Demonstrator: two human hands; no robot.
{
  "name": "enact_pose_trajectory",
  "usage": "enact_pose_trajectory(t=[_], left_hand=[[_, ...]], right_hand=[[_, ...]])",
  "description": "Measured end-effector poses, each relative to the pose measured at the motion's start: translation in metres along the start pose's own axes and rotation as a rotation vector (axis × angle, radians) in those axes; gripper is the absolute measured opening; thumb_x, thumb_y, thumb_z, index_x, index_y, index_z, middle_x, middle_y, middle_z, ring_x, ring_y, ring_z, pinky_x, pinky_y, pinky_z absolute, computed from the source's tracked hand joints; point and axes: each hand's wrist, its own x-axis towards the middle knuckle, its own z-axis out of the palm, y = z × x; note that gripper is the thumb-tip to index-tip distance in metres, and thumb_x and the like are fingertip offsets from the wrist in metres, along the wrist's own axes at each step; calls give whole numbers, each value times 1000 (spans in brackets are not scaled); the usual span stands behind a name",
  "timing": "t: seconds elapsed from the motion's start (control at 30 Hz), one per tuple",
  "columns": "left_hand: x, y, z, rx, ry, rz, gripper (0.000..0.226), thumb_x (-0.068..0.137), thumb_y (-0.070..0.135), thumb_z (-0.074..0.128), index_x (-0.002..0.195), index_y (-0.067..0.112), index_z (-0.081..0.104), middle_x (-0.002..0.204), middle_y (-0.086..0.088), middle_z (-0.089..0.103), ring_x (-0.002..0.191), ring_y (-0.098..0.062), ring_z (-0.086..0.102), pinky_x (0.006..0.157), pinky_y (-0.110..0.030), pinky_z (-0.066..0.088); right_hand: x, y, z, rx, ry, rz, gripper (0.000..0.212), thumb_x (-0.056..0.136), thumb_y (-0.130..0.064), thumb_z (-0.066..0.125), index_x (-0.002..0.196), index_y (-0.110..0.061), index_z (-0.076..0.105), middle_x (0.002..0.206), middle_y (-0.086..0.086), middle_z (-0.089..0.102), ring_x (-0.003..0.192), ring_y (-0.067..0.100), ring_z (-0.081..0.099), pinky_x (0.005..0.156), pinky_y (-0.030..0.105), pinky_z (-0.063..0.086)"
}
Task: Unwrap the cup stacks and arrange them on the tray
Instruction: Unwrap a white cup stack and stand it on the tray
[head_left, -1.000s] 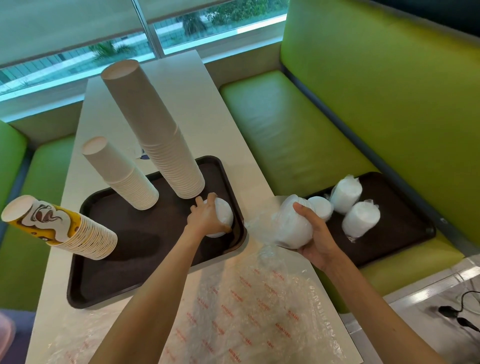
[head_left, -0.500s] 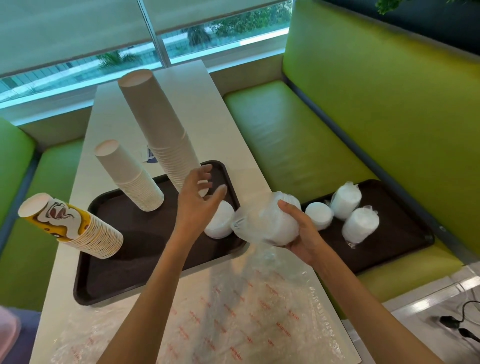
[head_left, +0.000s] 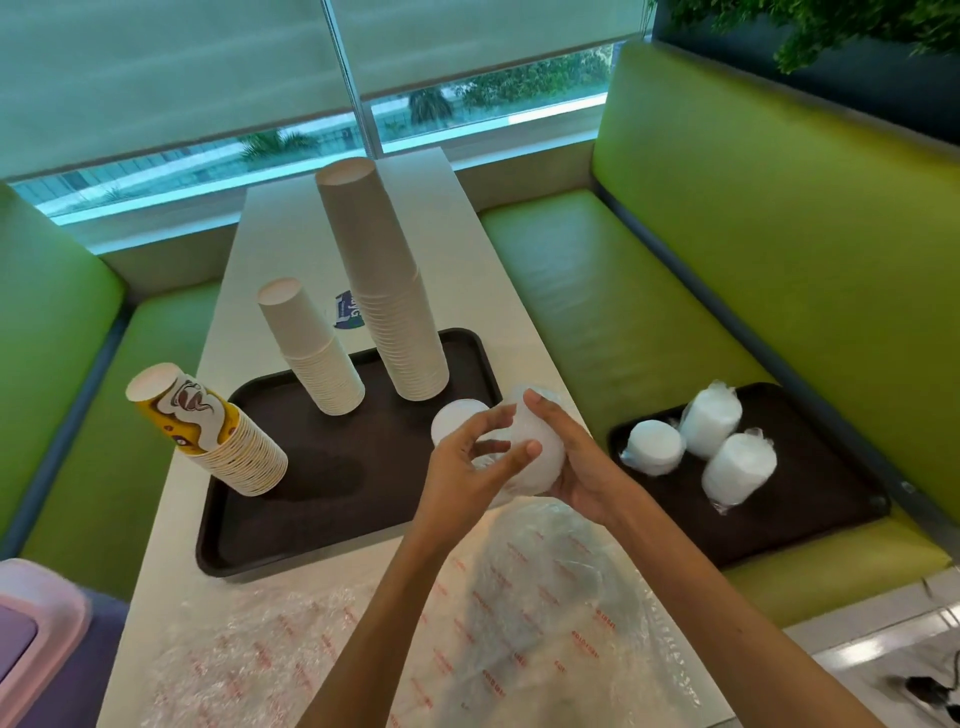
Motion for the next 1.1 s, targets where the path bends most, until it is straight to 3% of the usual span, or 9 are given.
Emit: enact_pose_trajectory(t=[0.17, 0.4, 0.53, 0.63, 0.77, 0.9, 1.0, 1.1], left_hand=[[-7, -2, -2, -93, 13, -3, 55, 69, 48, 66, 119, 29, 59, 116, 7, 65, 100, -9, 66, 80, -27, 56], [-10, -1, -3, -123, 20, 13, 32, 81, 32, 62, 113, 31, 59, 109, 13, 65, 95, 0, 65, 74, -19, 54], [-8, -6, -3, -142, 55, -13, 19, 91, 25, 56, 110, 32, 58, 107, 10, 65, 96, -7, 65, 73, -22, 56], [-5, -12, 0, -90, 104, -16, 24, 96, 25, 50, 120, 29, 51, 116, 1, 60, 103, -18, 61, 80, -29, 57], [-3, -16, 8, 56, 184, 7, 38, 100, 26, 42, 138, 28, 36, 123, 3, 51, 104, -16, 57, 87, -32, 55], [-3, -21, 19, 173, 231, 10, 50, 97, 34, 48, 143, 25, 30, 125, 6, 48, 106, -15, 56, 88, -31, 53], [-1, -23, 23, 200, 278, 7, 50, 94, 28, 56, 140, 21, 36, 118, 9, 48, 102, -11, 54, 84, -24, 50], [3, -24, 25, 174, 322, -21, 47, 92, 22, 60, 136, 18, 43, 116, 8, 50, 102, -11, 53, 86, -26, 51]], right_hand=[[-1, 2, 3, -9, -1, 24, 71, 76, -58, 55, 135, -18, 49, 128, 22, 58, 106, 32, 62, 76, 42, 59], [-4, 5, 1, -35, 31, 37, 70, 70, -46, 61, 133, -20, 47, 123, 19, 59, 108, 33, 60, 85, 48, 54], [-6, 6, -1, -67, 33, 32, 59, 74, -46, 60, 127, -23, 49, 115, 13, 61, 98, 26, 62, 73, 41, 58], [2, 13, -4, -112, 102, 35, 78, 67, -52, 71, 135, -23, 44, 125, 16, 58, 108, 31, 62, 75, 43, 59], [11, 22, -6, -131, 223, 43, 111, 41, -64, 80, 138, -28, 38, 127, 14, 55, 111, 33, 60, 86, 54, 55], [14, 23, -6, -130, 270, 34, 116, 35, -65, 77, 137, -29, 37, 128, 13, 55, 110, 33, 60, 87, 54, 54], [12, 23, -11, -122, 280, 41, 114, 36, -63, 78, 137, -28, 38, 127, 14, 55, 110, 32, 59, 88, 53, 54], [10, 26, -19, -123, 262, 37, 111, 42, -61, 83, 138, -27, 38, 126, 14, 56, 110, 31, 60, 84, 50, 57]])
